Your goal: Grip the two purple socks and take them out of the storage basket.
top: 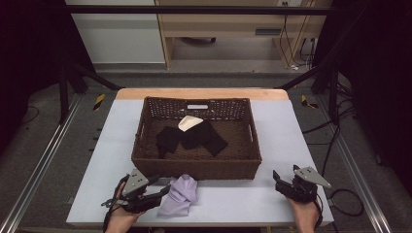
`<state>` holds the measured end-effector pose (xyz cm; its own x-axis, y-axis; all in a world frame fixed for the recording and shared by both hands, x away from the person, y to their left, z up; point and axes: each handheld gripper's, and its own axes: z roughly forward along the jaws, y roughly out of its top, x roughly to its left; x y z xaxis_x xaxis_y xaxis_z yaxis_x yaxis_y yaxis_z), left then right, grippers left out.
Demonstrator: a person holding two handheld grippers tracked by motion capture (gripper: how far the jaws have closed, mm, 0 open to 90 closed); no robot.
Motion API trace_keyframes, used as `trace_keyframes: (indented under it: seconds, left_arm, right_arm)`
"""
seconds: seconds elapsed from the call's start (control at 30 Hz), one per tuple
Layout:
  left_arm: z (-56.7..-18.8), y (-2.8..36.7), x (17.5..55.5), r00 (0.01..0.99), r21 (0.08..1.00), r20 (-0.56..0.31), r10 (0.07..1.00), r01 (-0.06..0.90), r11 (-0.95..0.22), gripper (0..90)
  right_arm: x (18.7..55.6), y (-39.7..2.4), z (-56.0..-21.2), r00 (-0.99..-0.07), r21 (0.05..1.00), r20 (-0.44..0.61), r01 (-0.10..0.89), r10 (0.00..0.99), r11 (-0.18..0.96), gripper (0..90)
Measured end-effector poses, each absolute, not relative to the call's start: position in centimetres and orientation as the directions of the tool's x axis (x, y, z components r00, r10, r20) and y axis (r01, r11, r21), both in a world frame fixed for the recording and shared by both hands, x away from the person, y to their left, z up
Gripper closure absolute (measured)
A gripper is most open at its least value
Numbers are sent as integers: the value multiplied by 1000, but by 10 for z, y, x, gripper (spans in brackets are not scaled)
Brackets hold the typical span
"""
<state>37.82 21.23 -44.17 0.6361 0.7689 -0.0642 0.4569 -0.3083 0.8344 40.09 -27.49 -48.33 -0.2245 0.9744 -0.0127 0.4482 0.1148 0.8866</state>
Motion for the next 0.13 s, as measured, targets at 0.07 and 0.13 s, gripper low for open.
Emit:
trace_keyframes:
  seconds: [0.07,0.13]
  left_arm:
    - [-444,224,379,612,830,-60,788,470,-302,404]
    - [-446,234,379,589,826,-66,805,485,-287,379]
  right_arm:
    - [401,-275,-483,-228,886,-21,447,973,124,212]
    - [401,-274,-483,-230,883,-19,452,973,124,198]
